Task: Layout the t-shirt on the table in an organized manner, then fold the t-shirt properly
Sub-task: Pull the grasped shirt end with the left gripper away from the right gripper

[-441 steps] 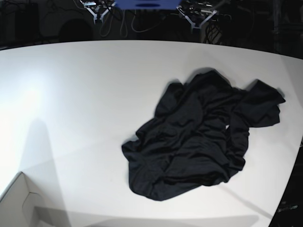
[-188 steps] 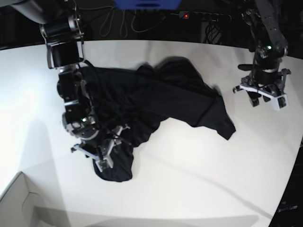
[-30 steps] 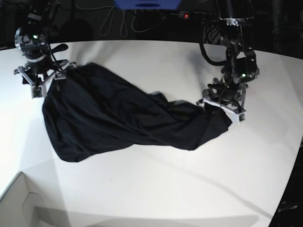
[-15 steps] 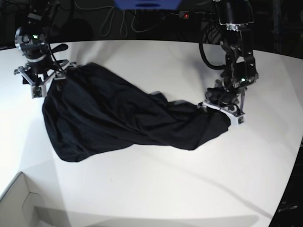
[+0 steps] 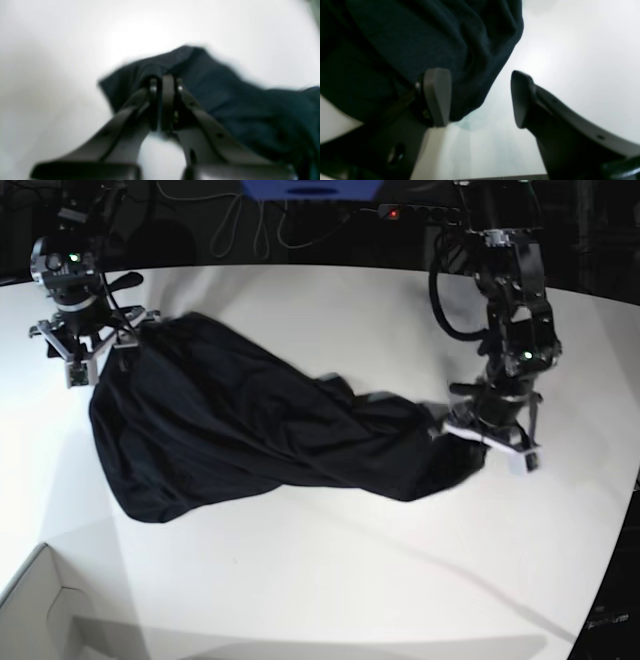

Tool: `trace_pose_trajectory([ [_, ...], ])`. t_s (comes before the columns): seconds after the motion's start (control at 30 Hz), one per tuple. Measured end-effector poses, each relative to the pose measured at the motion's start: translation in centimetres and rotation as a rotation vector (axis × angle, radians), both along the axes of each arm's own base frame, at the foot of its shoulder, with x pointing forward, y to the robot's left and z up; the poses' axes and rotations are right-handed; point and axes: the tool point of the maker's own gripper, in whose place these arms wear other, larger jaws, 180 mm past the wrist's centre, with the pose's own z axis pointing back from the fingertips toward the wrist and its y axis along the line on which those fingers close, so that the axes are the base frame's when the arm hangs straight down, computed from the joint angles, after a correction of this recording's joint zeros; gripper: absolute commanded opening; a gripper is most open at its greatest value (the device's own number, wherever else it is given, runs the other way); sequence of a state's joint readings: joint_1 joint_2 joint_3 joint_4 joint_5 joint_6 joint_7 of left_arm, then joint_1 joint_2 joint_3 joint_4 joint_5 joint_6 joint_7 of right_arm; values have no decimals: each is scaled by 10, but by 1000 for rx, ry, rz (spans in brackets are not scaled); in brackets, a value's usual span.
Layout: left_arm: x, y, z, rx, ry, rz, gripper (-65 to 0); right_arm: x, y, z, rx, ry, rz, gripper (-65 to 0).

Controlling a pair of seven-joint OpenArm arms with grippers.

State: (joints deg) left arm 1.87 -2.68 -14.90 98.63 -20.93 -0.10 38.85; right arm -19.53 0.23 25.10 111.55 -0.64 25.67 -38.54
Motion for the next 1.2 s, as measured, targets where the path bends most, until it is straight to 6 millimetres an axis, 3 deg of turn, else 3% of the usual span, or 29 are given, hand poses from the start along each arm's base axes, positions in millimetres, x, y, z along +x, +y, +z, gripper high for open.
trace_pose_trajectory([
  [0.23, 38, 1, 66, 20, -165, -3, -648, 1, -1, 1, -3, -2, -1, -269],
  [0.43, 82, 8, 105, 14, -249, 13, -648, 1, -1, 1, -5, 0, -1, -269],
  [0.57, 114, 5, 125, -11, -282, 10, -648, 0, -1, 0, -3, -1, -3, -269],
  [0.73, 152, 3, 124, -58, -228, 3, -648, 0, -3, 0, -7, 2, -6, -269],
  [0.83, 163, 3, 152, -59, -287, 5, -648, -1, -3, 0, -7, 0, -5, -269],
  [0.93, 164, 4, 173, -53, -333, 4, -648, -2, -3, 0, -7, 5, -6, -269],
  [1.03, 147, 0, 182, -89, -368, -19, -648, 0, -3, 1, -6, -1, -5, -269],
  [1.1, 130, 5, 175, -106, -337, -32, -648, -1, -3, 0, -6, 2, -6, -269],
  [1.2, 94, 34, 158, -136, -317, 27, -648, 2, -1, 1, -5, -4, -2, -269],
])
